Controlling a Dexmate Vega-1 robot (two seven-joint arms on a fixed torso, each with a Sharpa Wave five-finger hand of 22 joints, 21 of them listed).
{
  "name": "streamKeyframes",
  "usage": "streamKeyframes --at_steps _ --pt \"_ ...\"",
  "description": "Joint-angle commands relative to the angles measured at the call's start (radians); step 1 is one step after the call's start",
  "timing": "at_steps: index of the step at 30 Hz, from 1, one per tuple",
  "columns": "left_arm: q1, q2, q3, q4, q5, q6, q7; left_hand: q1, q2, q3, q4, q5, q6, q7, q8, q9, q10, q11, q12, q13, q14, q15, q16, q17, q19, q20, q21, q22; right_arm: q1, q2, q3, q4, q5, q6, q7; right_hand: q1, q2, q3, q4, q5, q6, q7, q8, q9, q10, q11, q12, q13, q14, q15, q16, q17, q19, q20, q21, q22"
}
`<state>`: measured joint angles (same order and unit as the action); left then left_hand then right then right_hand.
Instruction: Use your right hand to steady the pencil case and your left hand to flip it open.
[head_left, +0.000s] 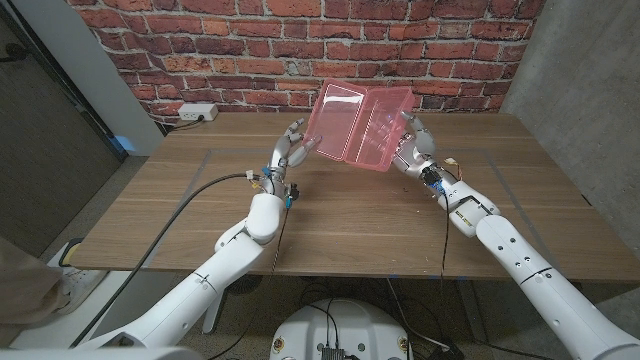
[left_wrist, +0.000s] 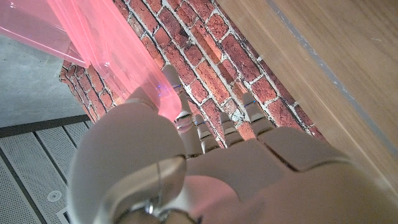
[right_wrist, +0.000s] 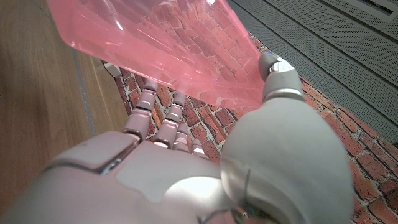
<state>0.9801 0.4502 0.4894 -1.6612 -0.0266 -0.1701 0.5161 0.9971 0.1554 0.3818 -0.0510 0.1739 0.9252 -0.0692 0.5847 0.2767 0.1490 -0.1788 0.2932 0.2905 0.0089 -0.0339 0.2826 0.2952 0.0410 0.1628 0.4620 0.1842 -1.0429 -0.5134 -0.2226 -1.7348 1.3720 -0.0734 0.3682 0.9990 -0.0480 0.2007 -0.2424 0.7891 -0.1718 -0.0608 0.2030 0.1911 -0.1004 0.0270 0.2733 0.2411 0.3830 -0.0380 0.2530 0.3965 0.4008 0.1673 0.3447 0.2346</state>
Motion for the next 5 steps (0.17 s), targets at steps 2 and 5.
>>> streamKeyframes --at_steps 2,5 --pt "-0.023 -0.024 0.009 0.043 -0.021 0.008 0.008 0.007 0.005 0.023 -0.003 0.006 -0.004 -0.003 0.008 0.006 -0.006 -0.005 -0.002 0.002 0.007 -0.029 -0.001 0.005 0.0 -0.006 -0.001 0.005 0.047 0.0 0.007 0.044 0.012 -0.043 0.038 0.143 0.153 0.089 0.079 0.0 -0.064 -0.006 -0.003 0.003 -0.008 0.003 -0.003 0.003 0.006 -0.042 0.006 0.003 0.062 -0.056 0.011 0.016" --pt "-0.039 -0.033 0.015 0.064 -0.022 0.0 0.008 0.005 0.005 0.025 -0.003 0.006 -0.002 -0.004 0.009 0.005 -0.005 -0.006 -0.002 0.002 0.007 -0.03 -0.001 0.005 0.001 -0.007 -0.002 0.005 0.053 0.001 0.008 0.053 0.007 -0.046 0.035 0.143 0.153 0.089 0.08 -0.001 -0.065 -0.007 -0.003 0.003 -0.008 0.003 -0.003 0.003 0.006 -0.044 0.005 0.004 0.061 -0.057 0.011 0.016"
